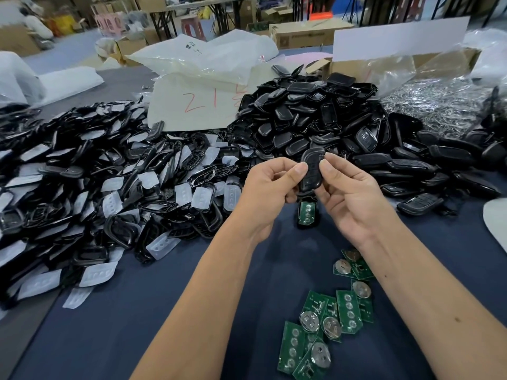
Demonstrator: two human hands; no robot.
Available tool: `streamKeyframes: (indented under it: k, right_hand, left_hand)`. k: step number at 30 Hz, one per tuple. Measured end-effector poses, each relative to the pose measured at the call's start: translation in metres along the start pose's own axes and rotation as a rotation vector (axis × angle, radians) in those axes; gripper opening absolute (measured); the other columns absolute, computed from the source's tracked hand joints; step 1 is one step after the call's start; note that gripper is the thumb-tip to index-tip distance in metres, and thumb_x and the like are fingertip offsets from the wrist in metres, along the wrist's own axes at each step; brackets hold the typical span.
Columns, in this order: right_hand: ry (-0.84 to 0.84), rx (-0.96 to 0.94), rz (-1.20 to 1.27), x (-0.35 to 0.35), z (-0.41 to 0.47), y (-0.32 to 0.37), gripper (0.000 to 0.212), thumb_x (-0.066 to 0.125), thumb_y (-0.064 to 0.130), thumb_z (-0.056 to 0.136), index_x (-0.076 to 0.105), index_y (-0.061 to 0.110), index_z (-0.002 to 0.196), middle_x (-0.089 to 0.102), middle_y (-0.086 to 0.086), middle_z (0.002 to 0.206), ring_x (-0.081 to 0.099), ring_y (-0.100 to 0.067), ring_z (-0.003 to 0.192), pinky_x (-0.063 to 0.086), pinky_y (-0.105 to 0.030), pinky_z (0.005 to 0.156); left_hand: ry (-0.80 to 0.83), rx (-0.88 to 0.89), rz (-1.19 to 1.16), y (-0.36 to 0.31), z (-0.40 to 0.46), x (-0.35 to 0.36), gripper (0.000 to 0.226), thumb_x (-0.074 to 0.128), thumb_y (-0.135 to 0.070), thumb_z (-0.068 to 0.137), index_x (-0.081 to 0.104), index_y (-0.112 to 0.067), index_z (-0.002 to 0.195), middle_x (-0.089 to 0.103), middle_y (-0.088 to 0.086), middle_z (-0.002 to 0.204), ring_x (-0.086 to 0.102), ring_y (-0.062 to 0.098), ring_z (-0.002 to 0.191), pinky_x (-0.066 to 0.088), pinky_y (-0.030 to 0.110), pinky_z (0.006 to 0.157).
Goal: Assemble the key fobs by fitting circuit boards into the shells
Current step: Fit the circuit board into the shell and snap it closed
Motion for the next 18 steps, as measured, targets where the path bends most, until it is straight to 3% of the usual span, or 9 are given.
streamKeyframes:
  k: [6,11,14,18]
  right_hand:
    - [-0.029,-0.034,-0.072,-0.004,0.001,0.003,0.026,0.076,0.008,0.073,0.073,0.007,0.1,0.08,-0.007,0.089,0.077,-0.014,0.076,0.059,-0.018,0.062]
    - [-0.115,-0.117,-0.324,-0.011,0.001,0.001,0.009,0.076,0.012,0.092,0.078,0.009,0.1,0.08,-0.007,0.092,0.077,-0.019,0.084,0.062,-0.027,0.073]
    - [-0.147,-0.13,-0.392,-0.008,-0.002,-0.005,0.022,0.084,0.014,0.086,0.076,0.006,0.106,0.08,-0.008,0.091,0.078,-0.02,0.085,0.064,-0.033,0.074]
    - [-0.192,-0.112,-0.326,-0.01,-0.003,-0.006,0.043,0.088,0.012,0.078,0.071,0.002,0.116,0.081,-0.01,0.098,0.079,-0.022,0.089,0.064,-0.032,0.073]
  left_hand:
    - [-0.069,-0.045,-0.063,0.009,0.001,0.0,0.02,0.061,-0.014,0.103,0.068,-0.006,0.086,0.06,-0.004,0.064,0.046,0.003,0.053,0.039,0.018,0.054]
    - [-0.265,0.225,0.542,-0.014,-0.003,-0.014,0.02,0.07,-0.018,0.097,0.068,-0.01,0.079,0.063,0.001,0.066,0.052,0.017,0.06,0.046,0.032,0.063]
    - [-0.249,0.344,0.807,-0.025,-0.009,-0.001,0.02,0.065,-0.011,0.096,0.059,-0.007,0.078,0.057,0.0,0.069,0.05,0.021,0.067,0.042,0.037,0.064]
    - [-0.192,0.453,0.981,-0.034,-0.014,0.017,0.025,0.059,-0.002,0.094,0.046,-0.012,0.076,0.05,0.002,0.077,0.044,0.022,0.075,0.033,0.034,0.067]
Point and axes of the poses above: each hand's wrist, its own z-axis towards the middle knuckle, its own x-axis out of the palm, y = z × x, the point moved 8 cm from there along z, towards the middle knuckle
